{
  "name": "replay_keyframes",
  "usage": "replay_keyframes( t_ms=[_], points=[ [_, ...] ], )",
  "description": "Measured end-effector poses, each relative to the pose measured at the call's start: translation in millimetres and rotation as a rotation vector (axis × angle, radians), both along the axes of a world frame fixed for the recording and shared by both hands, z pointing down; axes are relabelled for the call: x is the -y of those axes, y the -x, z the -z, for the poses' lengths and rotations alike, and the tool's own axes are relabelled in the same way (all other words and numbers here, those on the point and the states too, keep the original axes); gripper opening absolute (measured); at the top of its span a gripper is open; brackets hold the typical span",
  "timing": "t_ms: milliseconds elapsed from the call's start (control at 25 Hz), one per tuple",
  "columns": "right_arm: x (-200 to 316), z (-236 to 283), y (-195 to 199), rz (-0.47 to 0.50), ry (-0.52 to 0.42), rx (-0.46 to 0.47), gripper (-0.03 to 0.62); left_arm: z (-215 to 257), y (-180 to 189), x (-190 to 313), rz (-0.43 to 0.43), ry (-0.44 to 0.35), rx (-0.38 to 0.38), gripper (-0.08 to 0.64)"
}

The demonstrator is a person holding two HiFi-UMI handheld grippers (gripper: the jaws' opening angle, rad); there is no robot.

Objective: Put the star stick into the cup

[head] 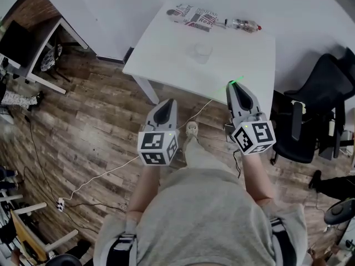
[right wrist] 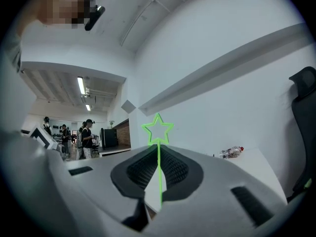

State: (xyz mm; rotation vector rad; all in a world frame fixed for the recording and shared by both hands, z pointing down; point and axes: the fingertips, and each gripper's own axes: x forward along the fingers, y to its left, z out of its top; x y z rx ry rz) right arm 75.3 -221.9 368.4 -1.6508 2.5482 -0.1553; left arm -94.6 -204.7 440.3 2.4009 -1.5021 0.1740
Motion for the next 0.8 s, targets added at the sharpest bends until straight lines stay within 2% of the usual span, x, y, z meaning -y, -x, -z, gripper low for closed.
replay_keyframes(
  t_ms=[480,800],
  points=[
    [132,9,-15,-0.007,-0.004,0.015,0.017,0,-13,130,-0.001,0.014,0.017,0.009],
    [192,10,-18,0.016,0.002,0.01,0.017,0,-19,187,0.015,0.023,0.019,0.009]
  ],
)
